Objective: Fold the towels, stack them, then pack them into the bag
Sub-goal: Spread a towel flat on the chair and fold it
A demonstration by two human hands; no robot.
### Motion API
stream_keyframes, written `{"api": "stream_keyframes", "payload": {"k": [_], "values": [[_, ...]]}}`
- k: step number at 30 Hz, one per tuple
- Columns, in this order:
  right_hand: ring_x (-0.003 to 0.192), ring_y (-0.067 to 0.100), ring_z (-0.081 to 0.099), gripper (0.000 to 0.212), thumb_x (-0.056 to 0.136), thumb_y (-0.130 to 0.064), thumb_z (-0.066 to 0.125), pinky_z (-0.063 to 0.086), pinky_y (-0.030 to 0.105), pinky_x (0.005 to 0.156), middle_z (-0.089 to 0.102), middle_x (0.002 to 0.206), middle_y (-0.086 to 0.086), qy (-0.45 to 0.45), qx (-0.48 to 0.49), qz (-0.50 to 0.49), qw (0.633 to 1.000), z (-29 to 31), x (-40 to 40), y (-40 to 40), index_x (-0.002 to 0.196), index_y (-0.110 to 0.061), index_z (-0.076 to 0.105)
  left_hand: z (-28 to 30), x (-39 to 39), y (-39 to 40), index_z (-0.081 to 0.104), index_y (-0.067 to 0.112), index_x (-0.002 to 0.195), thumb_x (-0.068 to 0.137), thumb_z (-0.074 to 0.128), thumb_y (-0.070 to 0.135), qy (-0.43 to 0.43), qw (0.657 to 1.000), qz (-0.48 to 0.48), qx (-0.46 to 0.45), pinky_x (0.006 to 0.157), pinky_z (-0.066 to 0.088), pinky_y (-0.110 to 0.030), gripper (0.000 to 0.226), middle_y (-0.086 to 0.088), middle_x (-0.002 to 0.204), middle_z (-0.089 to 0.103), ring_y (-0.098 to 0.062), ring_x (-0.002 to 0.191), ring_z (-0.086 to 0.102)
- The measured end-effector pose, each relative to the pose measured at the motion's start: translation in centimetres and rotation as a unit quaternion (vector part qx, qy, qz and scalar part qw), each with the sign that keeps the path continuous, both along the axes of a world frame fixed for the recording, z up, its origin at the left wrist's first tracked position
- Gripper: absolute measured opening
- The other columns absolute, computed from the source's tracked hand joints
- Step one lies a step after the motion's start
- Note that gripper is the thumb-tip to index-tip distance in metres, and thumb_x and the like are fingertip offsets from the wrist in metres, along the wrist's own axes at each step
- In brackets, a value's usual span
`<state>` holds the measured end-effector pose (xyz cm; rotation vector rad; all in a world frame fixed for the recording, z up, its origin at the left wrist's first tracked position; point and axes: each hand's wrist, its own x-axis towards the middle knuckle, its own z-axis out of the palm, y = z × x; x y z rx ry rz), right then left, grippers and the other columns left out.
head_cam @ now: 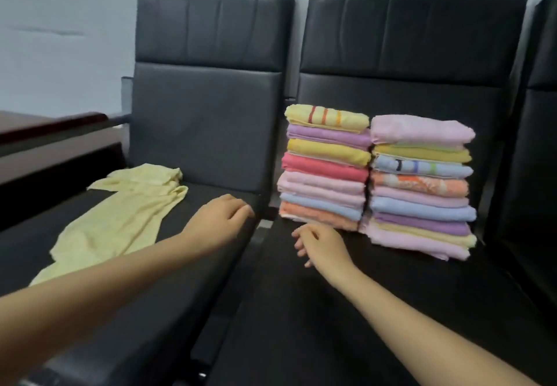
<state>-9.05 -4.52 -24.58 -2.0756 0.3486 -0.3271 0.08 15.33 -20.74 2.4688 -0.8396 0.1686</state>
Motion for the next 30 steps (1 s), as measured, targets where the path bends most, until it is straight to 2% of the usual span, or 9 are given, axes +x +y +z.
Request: {"api": "stream_keyframes", "payload": {"k": [4,8,10,13,15,19,21,25,30], "values": [[0.062,0.010,0.058,0.026,0.095,-0.013,0.046,0.049,0.024,0.050,0.061,0.072,0.000,0.015,0.084,0.061,0.994,-1.6,3.8,9.9,0.080,-0.017,0.066,-2.4,4.0,12.2,0.070,0.018,0.108,0.095,0.048,0.031,0.005,0.981,0.189,-0.039,0.096,0.044,-0.038,0.029,-0.007,0.117,0.065,-0.025,0.110,0.058],[0.067,0.017,0.064,0.034,0.096,-0.027,0.051,0.056,0.042,0.073,0.058,0.072,0.003,0.054,0.112,0.104,0.987,-1.3,9.6,17.6,0.091,0.003,0.067,-4.3,7.4,20.8,0.059,0.015,0.127,0.093,0.046,0.035,0.020,0.942,0.333,-0.036,0.095,0.047,-0.048,0.041,-0.014,0.130,0.054,-0.034,0.121,0.048],[0.087,0.027,0.069,0.033,0.096,-0.034,0.053,0.052,0.039,0.075,0.060,0.085,0.005,0.075,0.100,0.120,0.985,-1.2,12.1,20.6,0.095,-0.003,0.065,-5.1,8.9,23.0,0.048,0.014,0.138,0.094,0.046,0.040,0.064,0.921,0.381,-0.053,0.101,0.042,-0.051,0.051,-0.018,0.138,0.047,-0.038,0.130,0.038],[0.104,0.026,0.062,0.054,0.091,-0.035,0.061,0.048,0.030,0.077,0.058,0.119,0.010,0.088,0.085,0.103,0.987,-1.4,15.3,24.2,0.129,0.000,0.046,-5.9,10.6,24.0,0.029,0.008,0.150,0.094,0.052,0.050,0.133,0.895,0.416,-0.090,0.109,0.030,-0.051,0.074,-0.020,0.149,0.036,-0.040,0.139,0.027],[0.080,0.019,0.064,0.050,0.088,-0.030,0.066,0.049,0.028,0.064,0.065,0.089,0.006,0.095,0.118,0.088,0.984,-1.4,16.9,25.7,0.125,-0.001,0.046,-6.3,11.4,23.9,0.027,0.005,0.150,0.090,0.057,0.055,0.162,0.890,0.414,-0.099,0.106,0.036,-0.047,0.084,-0.017,0.149,0.038,-0.037,0.136,0.036],[0.054,0.012,0.047,0.015,0.090,-0.019,0.064,0.035,0.019,0.037,0.052,0.069,0.002,0.181,0.268,0.090,0.942,-1.7,18.1,26.6,0.093,-0.008,0.055,-5.8,12.7,22.4,0.058,-0.001,0.122,0.090,0.063,0.040,0.269,0.856,0.385,-0.216,0.064,0.045,-0.034,0.053,-0.010,0.091,0.060,-0.023,0.076,0.057],[0.059,0.012,0.048,0.010,0.091,-0.017,0.064,0.035,0.017,0.036,0.053,0.074,0.002,0.196,0.328,0.109,0.918,-1.8,17.3,25.9,0.092,-0.009,0.056,-4.6,12.2,20.5,0.062,0.002,0.107,0.092,0.061,0.032,0.337,0.827,0.340,-0.296,0.063,0.042,-0.033,0.034,-0.008,0.080,0.056,-0.021,0.069,0.053],[0.094,0.026,0.067,0.028,0.090,-0.023,0.064,0.055,0.037,0.081,0.069,0.109,0.010,0.123,0.450,0.103,0.879,0.8,15.0,22.4,0.114,-0.009,0.063,-0.5,9.5,16.1,0.057,0.016,0.109,0.094,0.051,0.035,0.349,0.795,0.249,-0.428,0.082,0.045,-0.037,0.025,-0.007,0.103,0.063,-0.024,0.093,0.060],[0.111,0.031,0.063,0.025,0.089,-0.028,0.057,0.042,0.048,0.107,0.069,0.114,0.015,-0.043,0.470,0.077,0.878,9.4,10.0,14.1,0.099,-0.007,0.066,7.2,5.2,9.5,0.059,0.013,0.116,0.086,0.049,0.038,0.318,0.800,0.111,-0.496,0.099,0.045,-0.044,0.040,-0.009,0.114,0.066,-0.026,0.107,0.061]]}}
